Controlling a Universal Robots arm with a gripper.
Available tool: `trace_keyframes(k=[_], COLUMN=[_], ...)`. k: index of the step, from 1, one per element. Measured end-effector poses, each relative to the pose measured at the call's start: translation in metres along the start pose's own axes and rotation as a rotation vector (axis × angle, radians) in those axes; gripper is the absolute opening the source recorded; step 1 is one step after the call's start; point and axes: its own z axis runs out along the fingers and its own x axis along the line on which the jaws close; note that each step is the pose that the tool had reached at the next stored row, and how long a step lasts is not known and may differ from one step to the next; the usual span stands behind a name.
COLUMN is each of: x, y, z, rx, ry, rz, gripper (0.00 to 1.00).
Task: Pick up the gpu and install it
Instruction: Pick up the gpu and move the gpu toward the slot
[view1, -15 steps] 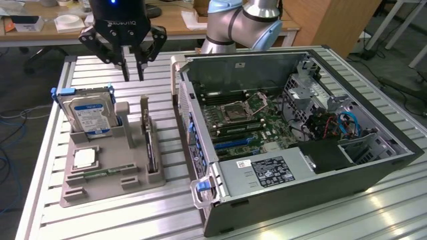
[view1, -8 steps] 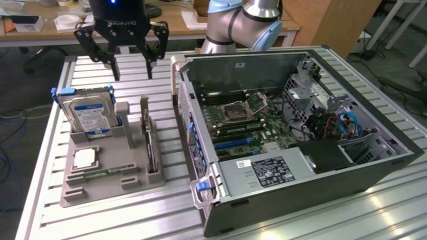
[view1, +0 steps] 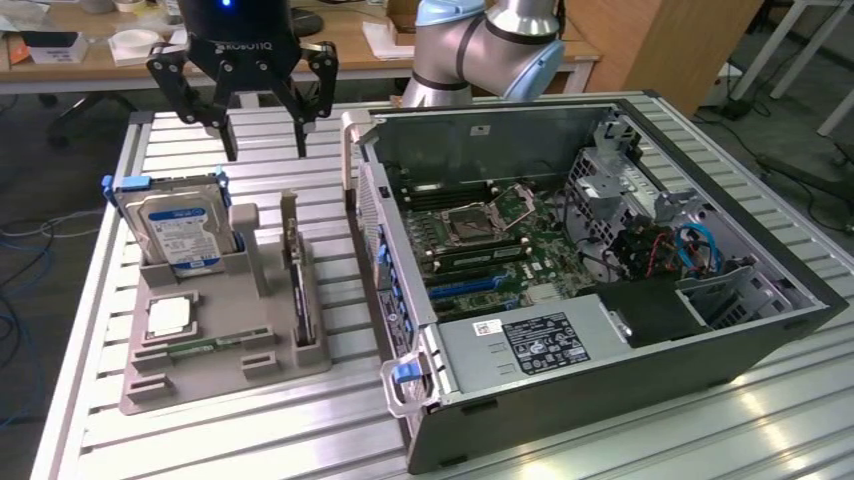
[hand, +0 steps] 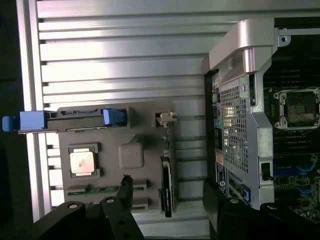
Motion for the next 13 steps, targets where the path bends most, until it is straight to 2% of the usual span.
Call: trace_keyframes(k=[13], x=[-0.0004], y=[-0.0056], z=[-0.0002], rx=[0.0], ry=[0.0], rz=[0.0], gripper=[0.67])
